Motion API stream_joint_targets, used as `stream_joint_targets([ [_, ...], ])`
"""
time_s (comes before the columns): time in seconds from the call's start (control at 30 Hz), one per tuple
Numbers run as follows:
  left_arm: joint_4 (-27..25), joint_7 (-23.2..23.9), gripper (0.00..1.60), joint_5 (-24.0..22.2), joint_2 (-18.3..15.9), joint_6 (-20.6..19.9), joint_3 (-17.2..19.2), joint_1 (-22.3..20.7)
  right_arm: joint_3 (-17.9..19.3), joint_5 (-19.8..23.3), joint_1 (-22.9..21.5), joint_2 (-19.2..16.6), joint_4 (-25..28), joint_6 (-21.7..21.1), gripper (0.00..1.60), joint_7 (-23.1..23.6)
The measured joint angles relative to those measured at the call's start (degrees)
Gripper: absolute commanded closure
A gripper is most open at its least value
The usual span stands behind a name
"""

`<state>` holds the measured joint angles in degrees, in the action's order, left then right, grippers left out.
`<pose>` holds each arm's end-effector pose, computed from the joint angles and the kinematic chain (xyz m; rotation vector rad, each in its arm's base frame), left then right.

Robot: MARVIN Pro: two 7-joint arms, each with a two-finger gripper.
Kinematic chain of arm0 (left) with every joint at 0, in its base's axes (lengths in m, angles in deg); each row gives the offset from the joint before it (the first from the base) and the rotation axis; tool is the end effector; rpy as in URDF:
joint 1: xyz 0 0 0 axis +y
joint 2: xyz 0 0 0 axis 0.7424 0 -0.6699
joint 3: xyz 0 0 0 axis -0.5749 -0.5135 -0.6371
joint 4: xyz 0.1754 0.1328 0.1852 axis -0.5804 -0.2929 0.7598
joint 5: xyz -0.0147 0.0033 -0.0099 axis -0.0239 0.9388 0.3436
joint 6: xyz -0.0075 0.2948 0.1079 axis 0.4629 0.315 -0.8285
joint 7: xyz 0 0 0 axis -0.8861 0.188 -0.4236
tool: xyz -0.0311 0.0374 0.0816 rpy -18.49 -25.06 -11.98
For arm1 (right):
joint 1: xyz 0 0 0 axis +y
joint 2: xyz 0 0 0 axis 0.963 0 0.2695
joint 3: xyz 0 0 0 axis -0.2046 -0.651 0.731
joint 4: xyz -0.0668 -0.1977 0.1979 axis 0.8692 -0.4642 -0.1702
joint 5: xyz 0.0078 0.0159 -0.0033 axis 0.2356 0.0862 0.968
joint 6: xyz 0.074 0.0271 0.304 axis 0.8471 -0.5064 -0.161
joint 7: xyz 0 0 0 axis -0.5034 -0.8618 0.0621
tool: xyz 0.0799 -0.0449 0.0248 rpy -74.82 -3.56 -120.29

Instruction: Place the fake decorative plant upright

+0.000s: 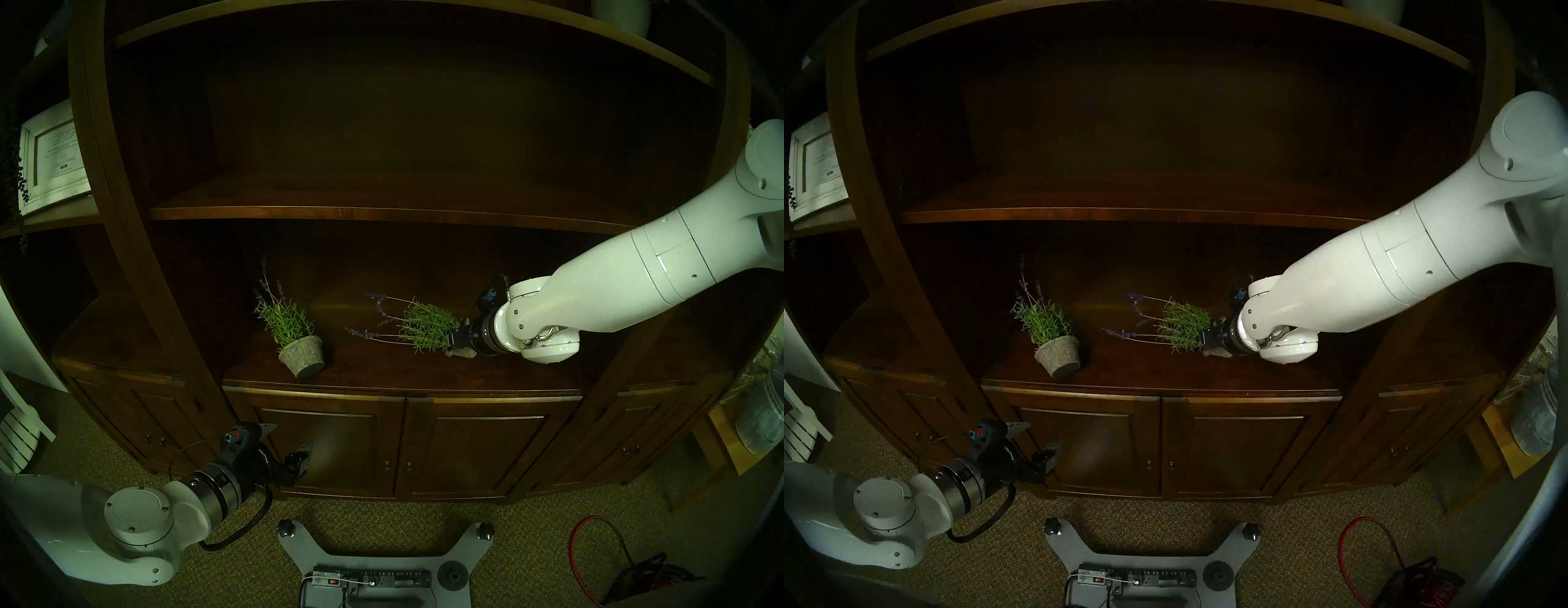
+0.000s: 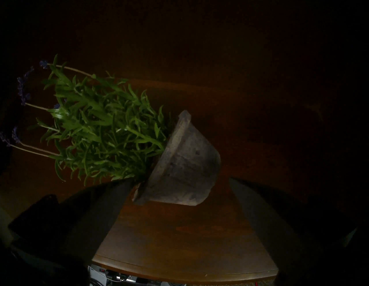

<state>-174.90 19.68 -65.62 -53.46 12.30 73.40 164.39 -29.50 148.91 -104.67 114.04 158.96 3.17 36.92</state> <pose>0.1961 0.0588 -0.3032 2.5232 -0.4270 1.4128 0.4284 0.0217 -0.2048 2.9188 0.1733 1.0660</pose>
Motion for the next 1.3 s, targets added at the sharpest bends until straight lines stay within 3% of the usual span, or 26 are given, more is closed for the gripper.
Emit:
stream_joint_targets([
  [0.17,0.00,0.00,0.00,0.00,0.00,0.00,0.00,0.00,0.23,0.00,-0.79,1.41,1.25,0.14,0.00,-2.82],
  [0.4,0.00,0.00,0.00,0.00,0.00,0.00,0.00,0.00,1.07,0.24,-1.61,2.96,2.28,0.13,0.13,-5.37],
  [0.43,0.00,0.00,0.00,0.00,0.00,0.00,0.00,0.00,1.28,0.54,-1.80,3.20,2.37,0.06,0.25,-5.74],
  [0.57,0.00,0.00,0.00,0.00,0.00,0.00,0.00,0.00,1.76,1.58,-2.18,3.65,2.39,-0.55,0.32,-6.41],
  [0.8,0.00,0.00,0.00,0.00,0.00,0.00,0.00,0.00,2.60,3.99,-2.45,4.79,1.75,-2.96,0.60,-7.56],
  [1.3,0.00,0.00,0.00,0.00,0.00,0.00,0.00,0.00,2.95,5.47,-1.82,6.21,-0.05,-4.83,0.55,-7.49],
])
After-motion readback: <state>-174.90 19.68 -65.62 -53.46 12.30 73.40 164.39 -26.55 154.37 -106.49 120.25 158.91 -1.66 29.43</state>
